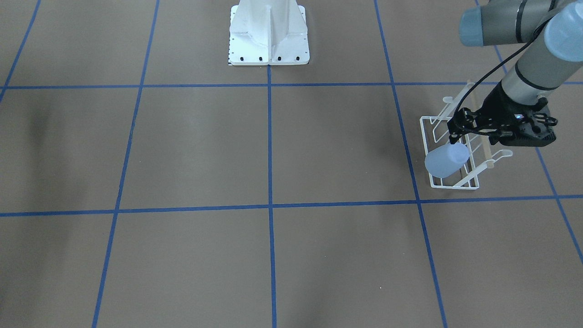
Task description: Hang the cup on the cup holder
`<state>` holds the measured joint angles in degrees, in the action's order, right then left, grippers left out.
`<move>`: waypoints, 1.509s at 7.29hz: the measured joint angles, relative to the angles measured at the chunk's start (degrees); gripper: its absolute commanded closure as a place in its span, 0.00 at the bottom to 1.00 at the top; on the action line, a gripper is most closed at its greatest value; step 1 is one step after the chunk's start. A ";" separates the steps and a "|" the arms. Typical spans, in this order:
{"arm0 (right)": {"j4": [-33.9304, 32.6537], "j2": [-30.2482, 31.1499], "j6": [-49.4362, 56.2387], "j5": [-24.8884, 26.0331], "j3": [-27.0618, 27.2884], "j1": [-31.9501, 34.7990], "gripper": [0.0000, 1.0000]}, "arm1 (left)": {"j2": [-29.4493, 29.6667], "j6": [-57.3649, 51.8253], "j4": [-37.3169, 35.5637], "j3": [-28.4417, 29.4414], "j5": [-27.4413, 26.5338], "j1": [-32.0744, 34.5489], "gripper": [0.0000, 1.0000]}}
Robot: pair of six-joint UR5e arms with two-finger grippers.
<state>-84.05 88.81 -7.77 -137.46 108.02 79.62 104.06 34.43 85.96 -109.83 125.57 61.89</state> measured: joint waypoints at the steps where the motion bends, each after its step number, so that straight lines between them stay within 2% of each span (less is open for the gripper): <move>1: -1.68 -0.02 0.04 0.11 0.46 0.31 0.00 | -2.53 -5.78 0.05 -0.98 0.01 2.72 0.02; 3: -3.95 -0.07 0.34 0.54 0.29 1.01 0.00 | -8.70 -19.32 0.39 -1.70 0.01 9.16 0.02; 6: -5.59 0.68 3.00 0.62 -1.91 2.68 0.00 | -13.06 -30.96 0.21 0.11 0.58 17.77 0.02; 11: -7.92 1.33 6.58 0.84 -3.23 3.42 0.00 | -14.00 -30.69 0.56 1.27 3.81 19.46 0.02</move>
<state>-91.96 90.14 -1.18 -136.62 104.79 83.04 90.05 3.75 86.52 -108.56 129.38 81.35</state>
